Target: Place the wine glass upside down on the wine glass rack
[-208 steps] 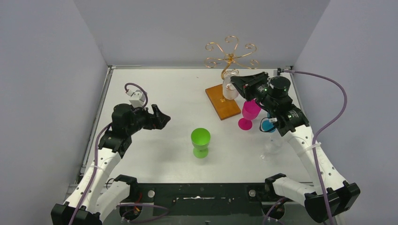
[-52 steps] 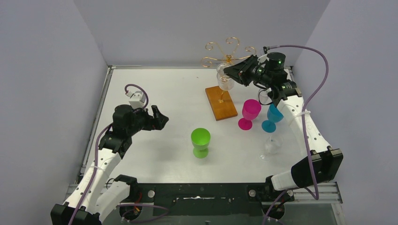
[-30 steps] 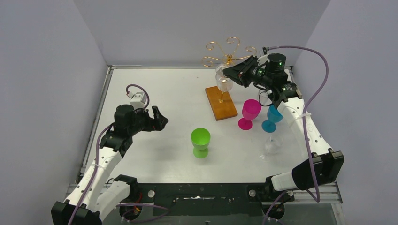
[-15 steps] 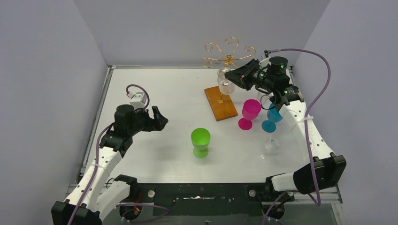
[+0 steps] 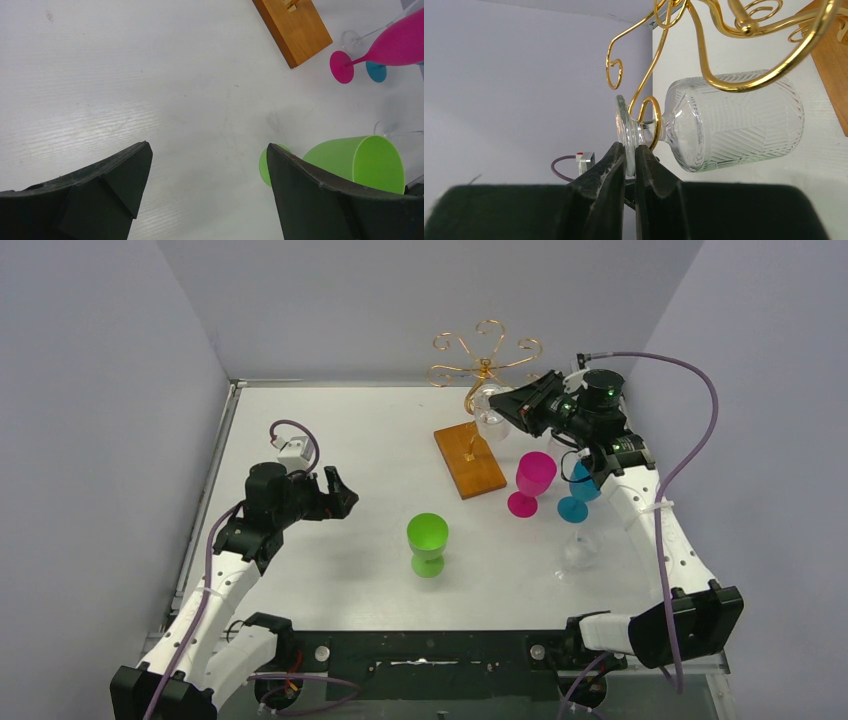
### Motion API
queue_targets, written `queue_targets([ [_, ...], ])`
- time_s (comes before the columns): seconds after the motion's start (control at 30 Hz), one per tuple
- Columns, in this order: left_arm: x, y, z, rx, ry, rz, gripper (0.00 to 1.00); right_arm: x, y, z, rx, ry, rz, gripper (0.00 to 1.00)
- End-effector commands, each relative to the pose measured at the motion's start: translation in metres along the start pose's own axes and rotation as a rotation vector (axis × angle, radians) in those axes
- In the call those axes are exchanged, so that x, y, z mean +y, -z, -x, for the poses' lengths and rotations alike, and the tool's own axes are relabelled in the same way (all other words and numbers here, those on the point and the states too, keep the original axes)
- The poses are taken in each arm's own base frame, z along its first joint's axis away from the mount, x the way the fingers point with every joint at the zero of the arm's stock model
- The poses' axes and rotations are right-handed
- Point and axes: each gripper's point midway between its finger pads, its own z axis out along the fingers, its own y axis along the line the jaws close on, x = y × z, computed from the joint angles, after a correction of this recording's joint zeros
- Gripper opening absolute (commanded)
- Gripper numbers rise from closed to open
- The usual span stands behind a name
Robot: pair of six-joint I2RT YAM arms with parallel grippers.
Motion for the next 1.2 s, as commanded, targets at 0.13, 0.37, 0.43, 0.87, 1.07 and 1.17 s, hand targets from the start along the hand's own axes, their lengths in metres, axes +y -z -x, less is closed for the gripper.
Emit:
queue_targets([
  [0.13,-0.003,0.001,0.014,-0.046,-0.028,-0.007,0.86,0.039,0.019,0.017,-0.109,0.048,0.136,0.03],
  [0.37,-0.003,0.002,0.014,-0.049,-0.028,-0.005,0.86,0.033,0.018,0.015,-0.107,0.031,0.130,0.12],
  [0.43,-0.003,0.003,0.015,-0.053,-0.029,-0.003,0.86,0.033,0.019,0.015,-0.109,0.031,0.131,0.12],
  [0.87,0.001,0.002,0.016,-0.056,-0.027,0.011,0.86,0.029,0.024,0.017,-0.129,0.042,0.115,0.21],
  [1.07,0.003,0.002,0.017,-0.059,-0.024,0.017,0.86,0.023,0.029,0.013,-0.124,0.061,0.097,0.38],
  [1.17,0.001,0.003,0.017,-0.054,-0.014,0.015,0.87,0.018,0.036,0.011,-0.141,0.080,0.086,0.53],
])
